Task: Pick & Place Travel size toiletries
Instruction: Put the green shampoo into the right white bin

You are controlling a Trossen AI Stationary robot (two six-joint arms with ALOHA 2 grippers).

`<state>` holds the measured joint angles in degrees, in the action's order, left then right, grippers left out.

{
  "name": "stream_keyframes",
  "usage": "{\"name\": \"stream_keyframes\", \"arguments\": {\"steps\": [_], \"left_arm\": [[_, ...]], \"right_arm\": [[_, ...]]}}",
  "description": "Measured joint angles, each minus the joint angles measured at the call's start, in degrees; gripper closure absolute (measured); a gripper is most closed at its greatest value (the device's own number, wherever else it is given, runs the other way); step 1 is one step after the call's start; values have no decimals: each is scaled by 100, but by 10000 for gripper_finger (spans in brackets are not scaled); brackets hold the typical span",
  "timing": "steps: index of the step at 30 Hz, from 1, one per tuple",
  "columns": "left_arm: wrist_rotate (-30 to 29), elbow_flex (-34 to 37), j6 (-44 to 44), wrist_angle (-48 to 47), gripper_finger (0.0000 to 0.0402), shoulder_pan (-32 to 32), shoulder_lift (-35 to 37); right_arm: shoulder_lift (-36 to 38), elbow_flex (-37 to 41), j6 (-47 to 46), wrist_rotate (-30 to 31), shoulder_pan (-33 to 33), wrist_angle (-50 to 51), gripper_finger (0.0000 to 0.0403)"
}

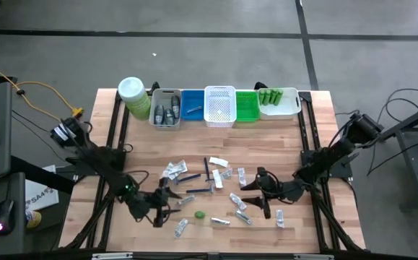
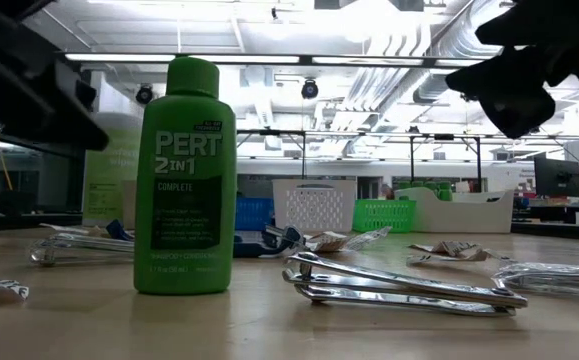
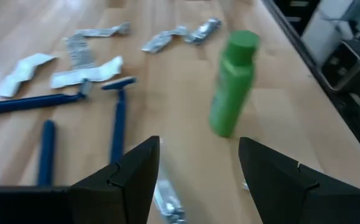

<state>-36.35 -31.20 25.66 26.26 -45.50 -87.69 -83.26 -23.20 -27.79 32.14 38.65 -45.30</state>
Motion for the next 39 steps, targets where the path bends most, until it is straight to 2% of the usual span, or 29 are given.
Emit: {"name": "stream_keyframes", "arguments": {"steps": [4,10,15,24,30,34,39], "left_arm": [[117,0,-125,301,184,-118,-305],[1111,0,-122,359,183,-100,-404],[1338,-2,-139,363,183,-103,-404],[1356,-2,-441,317,183,-102,-424],[1381,-20,-487,633,183,-102,-844],[1366,-274,-697,694,183,-102,-1220],[649,-662,-987,658,183,-100,-1531]], "right_arm": [[2,-28,143,154,69,-11,210],[2,-28,237,266,73,-2,210],[2,-28,251,295,74,-2,210],[2,-28,253,295,74,0,210],[2,-27,255,293,74,7,210],[2,-26,256,293,74,27,210],[4,-26,255,293,74,31,210]]}}
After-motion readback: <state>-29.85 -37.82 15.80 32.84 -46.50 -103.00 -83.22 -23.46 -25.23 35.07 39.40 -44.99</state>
